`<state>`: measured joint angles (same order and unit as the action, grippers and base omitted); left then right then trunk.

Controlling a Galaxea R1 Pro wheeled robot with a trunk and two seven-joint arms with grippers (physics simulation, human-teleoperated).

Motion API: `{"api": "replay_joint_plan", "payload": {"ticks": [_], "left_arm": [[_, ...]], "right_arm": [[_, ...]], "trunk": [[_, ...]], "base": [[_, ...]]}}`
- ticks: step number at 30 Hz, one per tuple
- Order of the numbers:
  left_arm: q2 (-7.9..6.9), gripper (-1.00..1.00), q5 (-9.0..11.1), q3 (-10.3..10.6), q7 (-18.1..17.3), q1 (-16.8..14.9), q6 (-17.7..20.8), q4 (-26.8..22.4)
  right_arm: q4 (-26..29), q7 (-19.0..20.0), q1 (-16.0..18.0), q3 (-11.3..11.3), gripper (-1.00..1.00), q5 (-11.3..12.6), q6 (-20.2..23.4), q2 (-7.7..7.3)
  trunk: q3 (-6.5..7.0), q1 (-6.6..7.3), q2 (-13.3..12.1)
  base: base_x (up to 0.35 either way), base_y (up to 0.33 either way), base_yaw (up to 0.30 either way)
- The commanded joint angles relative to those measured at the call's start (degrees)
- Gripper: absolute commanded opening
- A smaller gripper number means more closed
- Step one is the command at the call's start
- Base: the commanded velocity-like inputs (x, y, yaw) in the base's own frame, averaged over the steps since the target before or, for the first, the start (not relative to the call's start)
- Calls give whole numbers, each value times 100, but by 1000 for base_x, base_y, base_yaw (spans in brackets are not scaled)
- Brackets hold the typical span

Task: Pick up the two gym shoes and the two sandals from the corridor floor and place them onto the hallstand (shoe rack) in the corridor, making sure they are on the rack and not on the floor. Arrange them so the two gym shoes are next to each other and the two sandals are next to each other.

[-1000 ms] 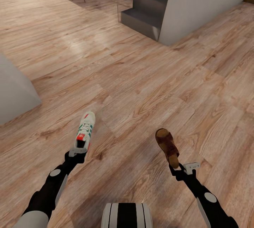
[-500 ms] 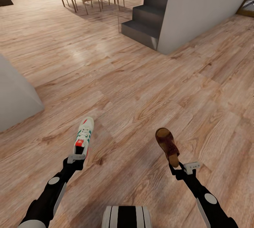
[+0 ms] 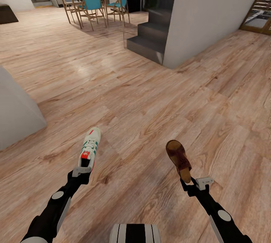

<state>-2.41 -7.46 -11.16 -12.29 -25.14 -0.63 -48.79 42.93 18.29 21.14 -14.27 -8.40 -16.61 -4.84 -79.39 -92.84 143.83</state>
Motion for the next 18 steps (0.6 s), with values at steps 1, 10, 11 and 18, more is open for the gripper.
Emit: {"api": "replay_joint_plan", "payload": {"ticks": [1, 10, 11, 18], "left_arm": [[4, -100, -72, -22, -40, 14, -28, 103], [-63, -100, -97, -65, 45, 68, -965, 1264], [-76, -100, -83, -69, 252, 86, -1308, 1551], [-62, -100, -38, -76, 669, 244, -2166, 2209]], "right_arm": [[-115, -79, 4, -30, -100, -38, -19, -2], [-481, -1153, -375, -29, -100, -36, -454, -10], [-516, -1171, -619, -25, -100, -32, -814, 3], [-1045, -1178, -868, -27, -100, -22, -1507, 8]], "trunk": [[29, 3, 0], [309, 26, -12], [340, 29, -14], [558, 47, -23]], "base": [[0, 0, -17], [0, 0, -3], [0, 0, 0], [0, 0, 0]]}}
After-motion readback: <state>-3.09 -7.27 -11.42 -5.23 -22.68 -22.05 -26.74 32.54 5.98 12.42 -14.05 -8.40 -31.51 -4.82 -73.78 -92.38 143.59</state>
